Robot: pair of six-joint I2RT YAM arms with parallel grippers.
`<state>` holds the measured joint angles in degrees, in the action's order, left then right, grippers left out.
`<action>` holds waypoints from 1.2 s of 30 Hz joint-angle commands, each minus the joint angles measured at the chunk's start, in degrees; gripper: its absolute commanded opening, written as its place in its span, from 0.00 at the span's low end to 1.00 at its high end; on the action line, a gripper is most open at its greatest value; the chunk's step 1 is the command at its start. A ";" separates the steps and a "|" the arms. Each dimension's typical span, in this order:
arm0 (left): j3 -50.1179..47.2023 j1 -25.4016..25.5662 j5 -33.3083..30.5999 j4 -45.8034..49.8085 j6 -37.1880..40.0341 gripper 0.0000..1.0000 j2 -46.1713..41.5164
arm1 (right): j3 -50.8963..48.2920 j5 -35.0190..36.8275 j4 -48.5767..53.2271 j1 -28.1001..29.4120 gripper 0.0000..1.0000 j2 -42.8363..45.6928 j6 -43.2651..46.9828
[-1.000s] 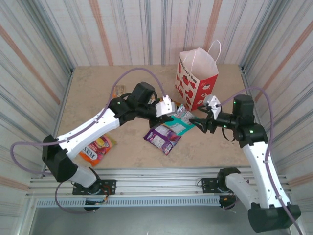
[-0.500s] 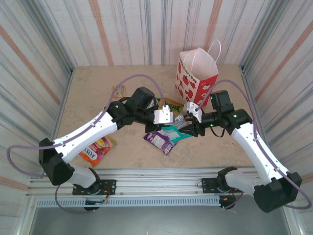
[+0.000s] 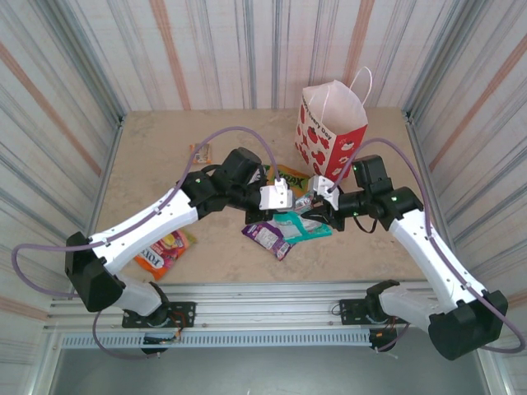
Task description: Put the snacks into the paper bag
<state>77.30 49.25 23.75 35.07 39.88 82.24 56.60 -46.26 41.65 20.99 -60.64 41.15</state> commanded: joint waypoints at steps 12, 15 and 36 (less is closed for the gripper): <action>-6.96 -2.48 -20.73 -14.68 -21.83 0.79 -3.34 | -6.29 3.34 -28.95 -7.74 0.00 9.30 -20.68; -8.80 -3.65 -23.51 -18.06 -30.25 0.81 -3.15 | -4.07 7.19 -36.22 -9.44 0.00 7.11 -25.17; -5.32 -8.77 -21.33 -19.41 -37.65 0.82 2.82 | 30.02 19.59 -67.12 -19.34 0.00 -27.09 -44.51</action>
<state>69.63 40.75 1.65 16.01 3.16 84.44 82.76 -29.71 -18.41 2.83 -85.71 1.39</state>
